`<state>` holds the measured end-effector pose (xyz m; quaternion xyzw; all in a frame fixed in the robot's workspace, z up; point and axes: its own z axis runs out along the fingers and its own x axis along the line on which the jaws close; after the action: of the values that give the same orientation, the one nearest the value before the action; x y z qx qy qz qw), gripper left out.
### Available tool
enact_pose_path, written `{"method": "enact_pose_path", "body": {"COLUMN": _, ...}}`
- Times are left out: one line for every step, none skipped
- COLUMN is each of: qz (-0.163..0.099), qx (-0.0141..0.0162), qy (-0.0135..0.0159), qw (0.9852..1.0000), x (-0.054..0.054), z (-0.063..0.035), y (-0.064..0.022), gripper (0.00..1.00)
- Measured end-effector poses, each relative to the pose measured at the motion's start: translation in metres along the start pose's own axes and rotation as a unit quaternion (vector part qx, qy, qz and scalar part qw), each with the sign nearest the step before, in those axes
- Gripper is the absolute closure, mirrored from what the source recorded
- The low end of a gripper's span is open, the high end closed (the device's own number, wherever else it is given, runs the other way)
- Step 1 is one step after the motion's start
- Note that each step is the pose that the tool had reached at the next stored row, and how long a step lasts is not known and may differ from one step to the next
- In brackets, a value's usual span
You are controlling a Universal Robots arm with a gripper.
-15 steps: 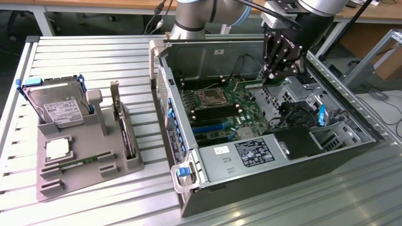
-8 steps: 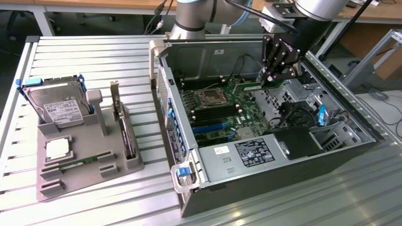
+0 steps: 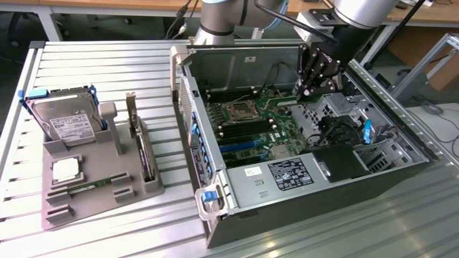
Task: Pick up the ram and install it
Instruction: 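Insert the ram into the slot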
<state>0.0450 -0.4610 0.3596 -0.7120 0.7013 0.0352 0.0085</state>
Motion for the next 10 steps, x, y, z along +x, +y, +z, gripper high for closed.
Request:
{"method": "enact_pose_path", "body": {"qz": 0.000, "qx": 0.0000, "qy": 0.0000, "qw": 1.0000, "x": 0.0001, "z": 0.0011, "y": 0.0000, "gripper": 0.88}}
{"method": "enact_pose_path", "body": {"qz": 0.000, "qx": 0.0000, "qy": 0.0000, "qw": 1.0000, "x": 0.0001, "z": 0.0022, "y": -0.0001, "gripper": 0.88}}
{"method": "enact_pose_path", "body": {"qz": 0.000, "qx": 0.0000, "qy": 0.0000, "qw": 1.0000, "x": 0.0002, "z": 0.0031, "y": -0.0001, "gripper": 0.88}}
{"method": "enact_pose_path", "body": {"qz": 0.000, "qx": 0.0000, "qy": 0.0000, "qw": 1.0000, "x": 0.0003, "z": 0.0045, "y": -0.0002, "gripper": 0.88}}
{"method": "enact_pose_path", "body": {"qz": 0.000, "qx": 0.0000, "qy": 0.0000, "qw": 1.0000, "x": 0.0004, "z": 0.0056, "y": -0.0002, "gripper": 0.88}}
{"method": "enact_pose_path", "body": {"qz": 0.000, "qx": 0.0000, "qy": 0.0000, "qw": 1.0000, "x": 0.0004, "z": 0.0065, "y": -0.0002, "gripper": 0.88}}
{"method": "enact_pose_path", "body": {"qz": 0.000, "qx": 0.0000, "qy": 0.0000, "qw": 1.0000, "x": 0.0004, "z": 0.0072, "y": -0.0003, "gripper": 0.88}}
{"method": "enact_pose_path", "body": {"qz": 0.000, "qx": 0.0000, "qy": 0.0000, "qw": 1.0000, "x": 0.0005, "z": 0.0085, "y": -0.0003, "gripper": 0.88}}
{"method": "enact_pose_path", "body": {"qz": 0.000, "qx": 0.0000, "qy": 0.0000, "qw": 1.0000, "x": 0.0006, "z": 0.0094, "y": -0.0004, "gripper": 0.88}}
{"method": "enact_pose_path", "body": {"qz": 0.000, "qx": 0.0000, "qy": 0.0000, "qw": 1.0000, "x": 0.0007, "z": 0.0105, "y": -0.0004, "gripper": 0.88}}
